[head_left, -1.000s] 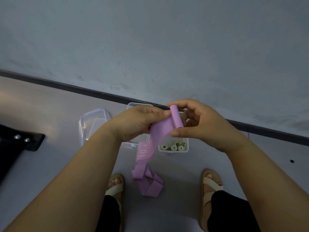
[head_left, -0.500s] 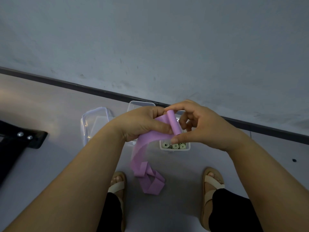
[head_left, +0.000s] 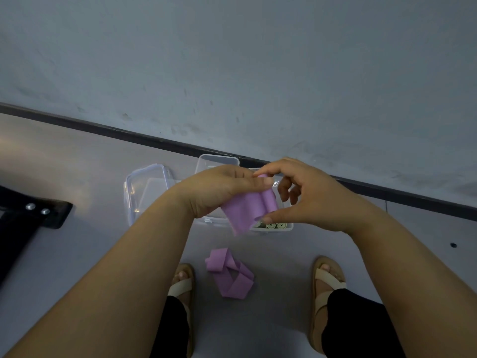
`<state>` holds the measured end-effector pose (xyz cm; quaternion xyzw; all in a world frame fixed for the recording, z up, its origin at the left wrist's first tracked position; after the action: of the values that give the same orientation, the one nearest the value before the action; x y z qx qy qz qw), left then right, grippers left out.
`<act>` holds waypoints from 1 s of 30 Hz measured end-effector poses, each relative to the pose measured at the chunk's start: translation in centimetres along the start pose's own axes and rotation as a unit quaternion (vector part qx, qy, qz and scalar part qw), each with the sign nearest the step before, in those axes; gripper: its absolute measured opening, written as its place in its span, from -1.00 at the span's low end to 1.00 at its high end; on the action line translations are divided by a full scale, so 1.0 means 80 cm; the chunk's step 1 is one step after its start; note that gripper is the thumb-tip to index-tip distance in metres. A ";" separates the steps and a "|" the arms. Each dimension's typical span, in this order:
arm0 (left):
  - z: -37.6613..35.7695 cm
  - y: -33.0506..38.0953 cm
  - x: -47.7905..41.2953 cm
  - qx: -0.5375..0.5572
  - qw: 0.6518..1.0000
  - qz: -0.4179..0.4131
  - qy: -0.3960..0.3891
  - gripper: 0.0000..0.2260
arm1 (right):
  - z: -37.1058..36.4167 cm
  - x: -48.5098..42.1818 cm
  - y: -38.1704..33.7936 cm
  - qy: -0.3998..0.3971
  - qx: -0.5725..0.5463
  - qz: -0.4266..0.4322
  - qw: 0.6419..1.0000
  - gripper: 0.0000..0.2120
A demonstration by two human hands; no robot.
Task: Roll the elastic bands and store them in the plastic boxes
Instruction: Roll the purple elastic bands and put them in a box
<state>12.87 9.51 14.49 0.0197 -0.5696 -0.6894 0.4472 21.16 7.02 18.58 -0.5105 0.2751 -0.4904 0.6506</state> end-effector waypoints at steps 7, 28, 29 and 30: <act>0.001 0.008 0.003 -0.030 0.999 0.005 0.014 -0.66 | 0.003 0.002 0.001 -0.002 0.008 0.003 1.000 -0.46; -0.002 0.010 0.000 -0.025 1.000 0.011 0.011 -0.73 | 0.005 0.001 0.006 0.003 0.020 0.001 1.000 -0.42; -0.002 0.010 0.000 -0.025 1.000 0.012 0.012 -0.71 | 0.005 0.001 0.006 0.003 0.021 0.002 1.000 -0.42; -0.001 0.010 0.001 -0.025 1.000 0.013 0.012 -0.68 | 0.005 0.002 0.006 0.002 0.022 0.003 1.000 -0.42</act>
<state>13.34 9.40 15.17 0.0096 -0.5474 -0.6973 0.4627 21.75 7.07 18.30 -0.4941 0.2674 -0.4954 0.6625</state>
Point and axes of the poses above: each hand's wrist, its own x-axis away from the middle knuckle, its own z-axis out of the back of the hand, y = z × x, the point moved 10 cm from there along -x, towards the middle knuckle, and after that the axes turned 11 degrees about -x, right-handed, at the moved point
